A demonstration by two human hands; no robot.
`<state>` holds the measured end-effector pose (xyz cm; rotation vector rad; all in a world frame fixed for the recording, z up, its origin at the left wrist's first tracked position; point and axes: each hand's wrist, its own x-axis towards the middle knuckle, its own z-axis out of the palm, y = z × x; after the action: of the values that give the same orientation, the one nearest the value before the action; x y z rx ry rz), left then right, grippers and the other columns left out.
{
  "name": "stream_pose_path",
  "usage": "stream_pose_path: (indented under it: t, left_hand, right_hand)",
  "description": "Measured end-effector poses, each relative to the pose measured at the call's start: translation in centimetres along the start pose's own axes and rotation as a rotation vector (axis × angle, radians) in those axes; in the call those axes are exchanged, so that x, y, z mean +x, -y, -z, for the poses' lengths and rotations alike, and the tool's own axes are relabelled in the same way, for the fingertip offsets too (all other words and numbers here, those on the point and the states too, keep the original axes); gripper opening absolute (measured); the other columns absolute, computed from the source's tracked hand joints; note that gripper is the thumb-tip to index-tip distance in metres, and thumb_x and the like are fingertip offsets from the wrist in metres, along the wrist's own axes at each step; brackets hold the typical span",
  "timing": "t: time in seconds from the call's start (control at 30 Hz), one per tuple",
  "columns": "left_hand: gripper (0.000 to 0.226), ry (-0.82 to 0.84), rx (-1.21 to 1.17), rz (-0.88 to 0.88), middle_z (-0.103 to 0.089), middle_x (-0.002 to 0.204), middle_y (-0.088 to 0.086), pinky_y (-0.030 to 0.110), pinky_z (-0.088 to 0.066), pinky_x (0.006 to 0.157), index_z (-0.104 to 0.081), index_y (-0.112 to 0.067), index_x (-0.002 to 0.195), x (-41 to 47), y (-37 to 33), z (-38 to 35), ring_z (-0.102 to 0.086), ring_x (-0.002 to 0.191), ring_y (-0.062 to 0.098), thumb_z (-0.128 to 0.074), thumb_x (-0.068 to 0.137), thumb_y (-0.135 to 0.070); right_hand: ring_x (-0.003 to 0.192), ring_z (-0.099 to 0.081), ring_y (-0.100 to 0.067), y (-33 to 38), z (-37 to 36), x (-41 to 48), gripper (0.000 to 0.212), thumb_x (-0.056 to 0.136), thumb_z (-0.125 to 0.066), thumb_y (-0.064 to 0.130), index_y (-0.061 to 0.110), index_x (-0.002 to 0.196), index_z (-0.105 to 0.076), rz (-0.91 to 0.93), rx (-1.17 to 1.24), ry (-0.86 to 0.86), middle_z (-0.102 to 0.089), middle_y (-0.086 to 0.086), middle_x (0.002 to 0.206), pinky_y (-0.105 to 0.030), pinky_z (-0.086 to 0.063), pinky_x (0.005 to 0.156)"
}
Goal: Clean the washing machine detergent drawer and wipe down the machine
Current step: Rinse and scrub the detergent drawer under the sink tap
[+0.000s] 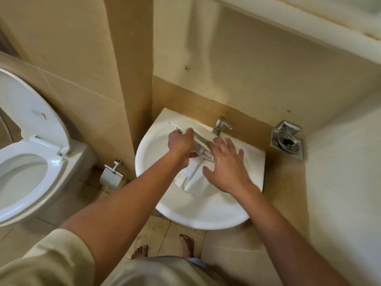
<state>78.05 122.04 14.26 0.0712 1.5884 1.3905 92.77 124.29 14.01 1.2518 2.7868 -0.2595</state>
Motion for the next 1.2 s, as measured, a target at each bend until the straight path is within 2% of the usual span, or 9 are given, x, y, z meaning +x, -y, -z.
stream_pose_path:
  t: [0.1,0.27,0.47,0.6,0.7,0.8,0.93,1.03,1.2]
  left_hand:
    - [0.010,0.095,-0.069,-0.016,-0.062,0.092,0.005,0.047,-0.063,0.069,-0.053,-0.011,0.114,-2.2,-1.8,0.4,-0.067,0.084,0.031,-0.048,0.106,-0.014]
    - [0.023,0.151,-0.102,-0.079,-0.066,0.113,0.013,0.047,-0.064,0.070,-0.055,-0.008,0.125,-2.9,-1.4,0.7,-0.070,0.095,0.034,-0.051,0.104,-0.014]
    - [0.017,0.172,-0.086,-0.051,-0.067,0.103,0.004,0.042,-0.063,0.067,-0.054,-0.018,0.117,-2.6,1.9,1.5,-0.070,0.093,0.033,-0.049,0.103,-0.010]
    - [0.017,0.210,-0.068,-0.074,-0.067,0.113,0.008,0.044,-0.064,0.071,-0.055,-0.019,0.118,-2.8,2.6,1.3,-0.070,0.099,0.034,-0.051,0.103,-0.013]
    - [0.022,0.211,-0.049,-0.087,-0.068,0.116,0.011,0.043,-0.064,0.072,-0.057,-0.017,0.123,-2.5,3.7,1.5,-0.070,0.099,0.032,-0.048,0.104,-0.014]
    - [0.023,0.206,-0.030,-0.115,-0.070,0.111,0.009,0.042,-0.064,0.072,-0.059,-0.018,0.124,-1.9,3.9,1.7,-0.071,0.097,0.031,-0.049,0.104,-0.017]
    - [0.024,0.202,-0.014,-0.121,-0.068,0.115,0.005,0.041,-0.062,0.071,-0.057,-0.022,0.126,-1.0,3.8,2.6,-0.068,0.103,0.028,-0.049,0.104,-0.016]
    - [0.026,0.199,-0.035,-0.100,-0.067,0.118,0.004,0.048,-0.061,0.082,-0.055,-0.023,0.128,-0.8,3.8,3.1,-0.066,0.107,0.028,-0.050,0.104,-0.016]
    - [0.026,0.189,-0.047,-0.141,-0.069,0.117,0.000,0.046,-0.061,0.080,-0.057,-0.027,0.128,-0.7,3.4,3.7,-0.067,0.105,0.025,-0.050,0.105,-0.018]
  right_hand:
    - [0.134,-0.042,-0.034,-0.4,3.1,-0.5,0.052,0.090,-0.061,0.017,0.021,0.141,-0.051,-0.041,0.009,-0.049,-0.038,-0.007,0.152,-0.056,-0.043,0.103]
    - [0.132,-0.041,-0.033,0.4,3.5,-0.8,0.049,0.086,-0.061,-0.001,0.016,0.132,-0.059,-0.082,-0.169,-0.143,-0.038,-0.009,0.149,-0.063,-0.041,0.101]
    - [0.135,-0.040,-0.036,0.2,-2.2,-2.9,0.055,0.077,-0.064,-0.011,0.011,0.128,-0.061,-0.136,-0.120,-0.137,-0.041,-0.013,0.147,-0.062,-0.041,0.097]
    - [0.137,-0.037,-0.035,-0.2,-2.3,-3.8,0.048,0.075,-0.066,-0.001,0.012,0.121,-0.062,-0.132,-0.064,-0.163,-0.040,-0.011,0.145,-0.059,-0.044,0.096]
    - [0.145,-0.024,-0.026,-0.3,-1.7,-4.2,0.052,0.080,-0.064,0.029,0.019,0.131,-0.055,-0.085,-0.040,-0.013,-0.028,-0.002,0.154,-0.057,-0.033,0.109]
    - [0.134,-0.040,-0.012,-0.4,0.7,-4.3,0.060,0.082,-0.060,0.049,0.026,0.137,-0.052,-0.126,0.410,-0.020,-0.042,0.010,0.146,-0.041,-0.039,0.109]
    - [0.122,-0.051,-0.010,-2.1,4.3,0.0,0.044,0.094,-0.064,0.033,0.021,0.135,-0.056,-0.331,0.750,-0.250,-0.057,0.006,0.133,-0.029,-0.042,0.098]
    - [0.122,-0.057,-0.024,-4.1,5.1,4.6,0.040,0.098,-0.059,0.030,0.013,0.133,-0.056,-0.485,0.669,-0.105,-0.060,-0.007,0.135,-0.034,-0.044,0.094]
    - [0.079,-0.056,-0.020,-6.5,2.6,8.5,0.018,0.098,-0.055,0.024,0.010,0.104,-0.064,-0.492,0.699,0.045,-0.064,-0.007,0.090,-0.030,-0.040,0.064]
